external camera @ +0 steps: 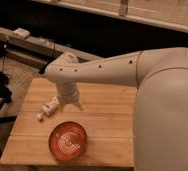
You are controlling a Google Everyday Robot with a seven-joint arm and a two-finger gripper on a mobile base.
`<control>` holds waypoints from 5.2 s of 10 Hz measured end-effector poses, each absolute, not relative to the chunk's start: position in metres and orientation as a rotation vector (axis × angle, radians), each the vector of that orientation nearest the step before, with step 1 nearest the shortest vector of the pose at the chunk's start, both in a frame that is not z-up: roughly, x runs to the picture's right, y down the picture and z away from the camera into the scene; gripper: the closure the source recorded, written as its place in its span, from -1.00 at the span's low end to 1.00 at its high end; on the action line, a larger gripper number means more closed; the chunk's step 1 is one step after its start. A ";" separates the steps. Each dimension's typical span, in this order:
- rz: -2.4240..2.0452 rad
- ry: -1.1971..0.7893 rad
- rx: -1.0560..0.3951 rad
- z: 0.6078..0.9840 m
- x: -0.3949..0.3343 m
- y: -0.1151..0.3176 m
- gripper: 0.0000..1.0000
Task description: Place the bottle in the ceramic bowl
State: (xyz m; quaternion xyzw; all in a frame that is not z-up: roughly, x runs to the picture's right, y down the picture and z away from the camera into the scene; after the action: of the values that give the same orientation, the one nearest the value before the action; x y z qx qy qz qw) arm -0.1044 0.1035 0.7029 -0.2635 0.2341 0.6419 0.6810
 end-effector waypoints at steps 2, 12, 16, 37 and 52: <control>1.440 0.528 -0.592 0.704 -0.104 0.104 -0.30; 1.440 0.527 -0.592 0.703 -0.104 0.104 -0.30; 1.440 0.527 -0.592 0.703 -0.104 0.104 -0.30; 1.390 0.553 -0.635 0.809 -0.189 0.073 -0.30; 1.392 0.585 -0.724 0.872 -0.252 0.087 -0.30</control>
State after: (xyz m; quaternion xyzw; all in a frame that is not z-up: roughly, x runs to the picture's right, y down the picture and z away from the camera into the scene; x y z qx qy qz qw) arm -0.2519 0.0872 0.8723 -0.3211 0.2597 0.6174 0.6695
